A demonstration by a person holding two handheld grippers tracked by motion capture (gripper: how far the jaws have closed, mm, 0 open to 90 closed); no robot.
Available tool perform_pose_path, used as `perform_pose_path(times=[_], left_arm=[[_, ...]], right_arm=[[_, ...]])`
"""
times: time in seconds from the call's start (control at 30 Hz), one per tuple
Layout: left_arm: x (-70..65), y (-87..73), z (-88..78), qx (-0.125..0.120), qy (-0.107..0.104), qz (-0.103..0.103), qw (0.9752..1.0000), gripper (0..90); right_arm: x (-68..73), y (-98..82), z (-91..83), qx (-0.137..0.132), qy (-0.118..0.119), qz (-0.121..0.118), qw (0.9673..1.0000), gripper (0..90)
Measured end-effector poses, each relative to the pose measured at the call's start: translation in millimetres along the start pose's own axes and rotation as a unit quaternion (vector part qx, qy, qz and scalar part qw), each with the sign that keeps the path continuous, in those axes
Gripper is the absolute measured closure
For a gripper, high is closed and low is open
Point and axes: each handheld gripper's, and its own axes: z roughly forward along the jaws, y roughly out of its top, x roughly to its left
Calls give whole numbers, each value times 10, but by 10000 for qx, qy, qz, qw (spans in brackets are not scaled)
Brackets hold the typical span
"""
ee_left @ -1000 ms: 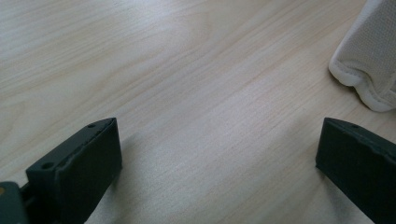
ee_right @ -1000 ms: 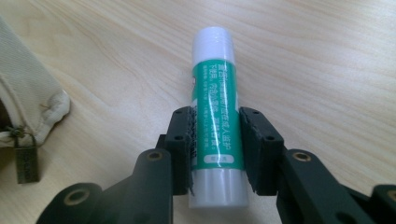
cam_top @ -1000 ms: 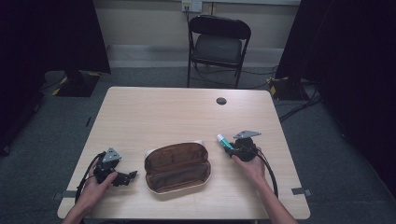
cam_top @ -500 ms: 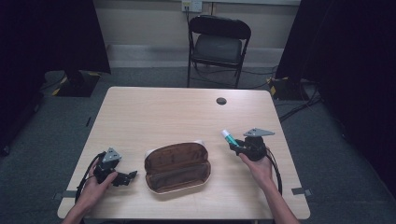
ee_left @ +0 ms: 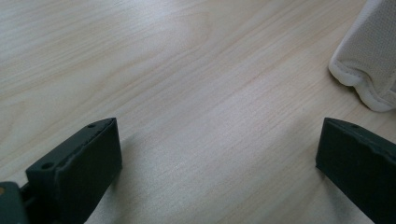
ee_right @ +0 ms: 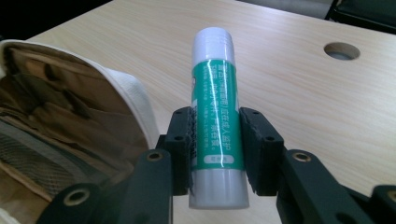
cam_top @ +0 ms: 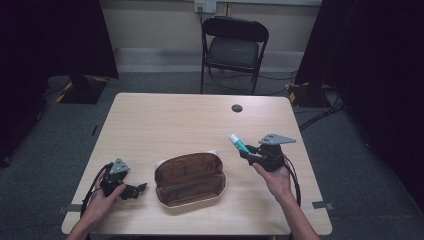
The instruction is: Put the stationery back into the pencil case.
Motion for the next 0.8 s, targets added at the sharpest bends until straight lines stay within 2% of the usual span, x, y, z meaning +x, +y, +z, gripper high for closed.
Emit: perform_pose_path(times=[0.13,0.17,0.27,0.3,0.33,0.37,0.5,0.67,0.73,0.77,0.8], left_arm=[[0,0,-1,7,1,-3,10000,0],[0,0,-1,7,1,-3,10000,0],[-1,0,-1,9,2,-5,10000,0],[-1,0,-1,9,2,-5,10000,0],[0,0,-1,9,0,-3,10000,0],[0,0,0,5,0,-4,10000,0],[-1,0,-1,9,3,-3,10000,0],[0,-1,-1,8,-1,-5,10000,0],[0,0,0,0,-1,-1,10000,0],[0,0,0,0,-1,-1,10000,0],[-1,0,-1,9,0,-6,10000,0]], right_arm=[[145,78,-22,-59,140,-146,9998,662],[145,78,-22,-59,140,-146,9998,662],[329,171,-54,-149,315,-346,9988,662],[329,171,-54,-149,315,-346,9988,662],[438,218,-61,-193,427,-497,9977,662],[438,218,-61,-193,427,-497,9977,662],[624,270,-36,-239,652,-721,9950,662],[789,304,-8,-230,828,-904,9922,662],[900,331,18,-211,953,-1029,9899,662],[900,331,18,-211,953,-1029,9899,662],[969,343,44,-201,1029,-1115,9882,662]])
